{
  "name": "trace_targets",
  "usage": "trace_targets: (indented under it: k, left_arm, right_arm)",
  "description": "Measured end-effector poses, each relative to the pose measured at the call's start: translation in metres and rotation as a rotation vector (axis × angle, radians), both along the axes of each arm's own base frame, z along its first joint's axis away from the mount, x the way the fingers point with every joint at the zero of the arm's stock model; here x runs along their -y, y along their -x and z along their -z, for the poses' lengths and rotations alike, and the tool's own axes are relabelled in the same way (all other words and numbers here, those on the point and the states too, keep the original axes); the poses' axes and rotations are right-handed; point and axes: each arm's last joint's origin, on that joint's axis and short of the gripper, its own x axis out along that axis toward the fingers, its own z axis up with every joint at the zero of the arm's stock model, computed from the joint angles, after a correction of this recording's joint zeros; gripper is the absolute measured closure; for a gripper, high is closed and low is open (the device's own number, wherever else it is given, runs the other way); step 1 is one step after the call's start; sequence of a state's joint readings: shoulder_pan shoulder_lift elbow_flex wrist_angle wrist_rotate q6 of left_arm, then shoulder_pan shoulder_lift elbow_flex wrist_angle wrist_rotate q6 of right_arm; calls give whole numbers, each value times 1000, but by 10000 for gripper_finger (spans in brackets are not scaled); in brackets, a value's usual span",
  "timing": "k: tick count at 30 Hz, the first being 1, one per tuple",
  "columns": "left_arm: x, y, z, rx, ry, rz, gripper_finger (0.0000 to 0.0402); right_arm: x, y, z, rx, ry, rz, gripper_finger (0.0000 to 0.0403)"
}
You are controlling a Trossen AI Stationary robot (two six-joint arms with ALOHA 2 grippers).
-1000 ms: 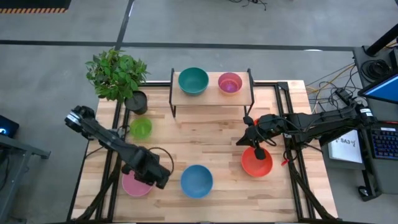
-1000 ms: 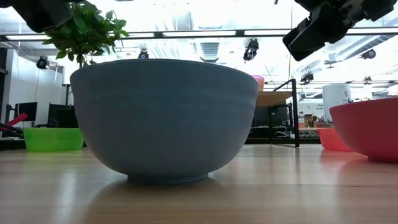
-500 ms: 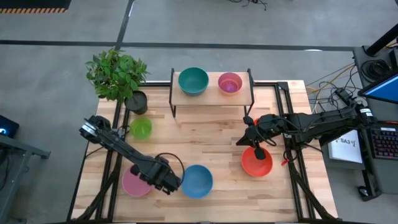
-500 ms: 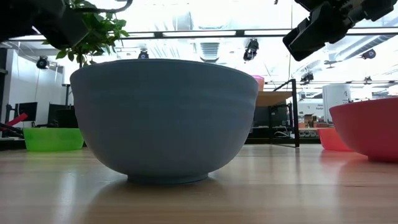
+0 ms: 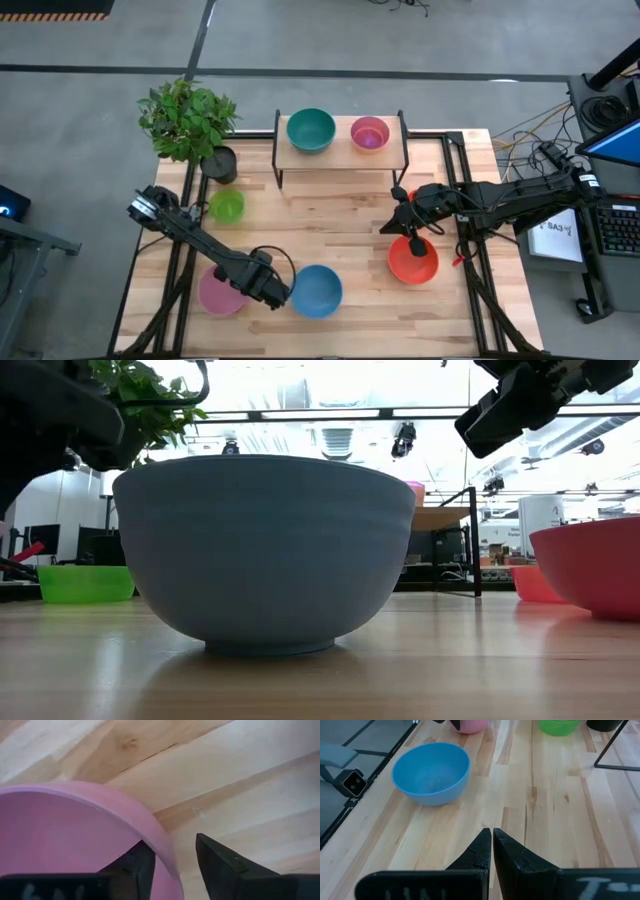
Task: Place and stack bowls onto a shelf
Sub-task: Stack the big pink bowl on top of the big dark green bowl on the shelf
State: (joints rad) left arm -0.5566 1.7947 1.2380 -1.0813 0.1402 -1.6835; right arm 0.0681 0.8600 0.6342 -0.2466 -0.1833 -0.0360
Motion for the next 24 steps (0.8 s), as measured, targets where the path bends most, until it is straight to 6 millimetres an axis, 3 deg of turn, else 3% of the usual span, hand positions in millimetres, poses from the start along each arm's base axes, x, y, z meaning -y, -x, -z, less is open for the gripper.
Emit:
trace_targets:
  k: [8, 13, 20, 24]
  left_arm:
    - [0, 1, 1, -5, 0, 24, 389]
    - [4, -4, -9, 9, 58, 68, 398]
    - [15, -19, -58, 134, 174, 402, 401]
    - [11, -20, -92, 152, 107, 543, 401]
  right_arm:
    - [0, 0, 0, 0, 1, 0, 394]
    - [0, 0, 0, 0, 6, -3, 394]
    - [0, 0, 0, -1, 8, -4, 394]
    - [0, 0, 0, -3, 8, -4, 394]
